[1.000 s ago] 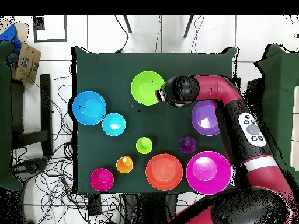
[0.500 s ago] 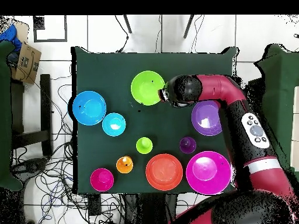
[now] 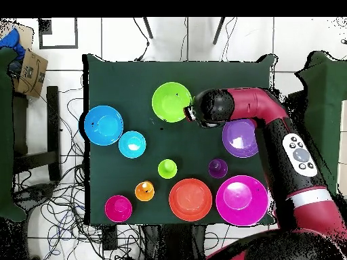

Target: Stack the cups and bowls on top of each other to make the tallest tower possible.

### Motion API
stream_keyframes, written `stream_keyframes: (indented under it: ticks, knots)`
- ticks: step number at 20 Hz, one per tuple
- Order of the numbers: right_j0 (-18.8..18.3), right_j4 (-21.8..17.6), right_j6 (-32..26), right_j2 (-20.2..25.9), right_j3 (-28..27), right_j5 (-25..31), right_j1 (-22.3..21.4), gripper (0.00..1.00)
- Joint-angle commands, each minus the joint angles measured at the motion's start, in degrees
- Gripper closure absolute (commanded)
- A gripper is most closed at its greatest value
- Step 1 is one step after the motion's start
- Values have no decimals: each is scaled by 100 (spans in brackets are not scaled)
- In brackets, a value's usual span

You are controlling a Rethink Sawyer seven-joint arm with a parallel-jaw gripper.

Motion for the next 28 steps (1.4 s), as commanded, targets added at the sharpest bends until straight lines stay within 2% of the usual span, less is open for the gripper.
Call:
stream_keyframes:
  ticks: [1,14,22,28]
  knots:
    - [183,-109,147,-440,956,-219,-242,0]
    - [162,-210,162,-543,1443,-557,-202,0]
    - [74,-108,282,-516,2189,-787,-548,0]
    - [26,39,230,-516,2363,-639,-765,0]
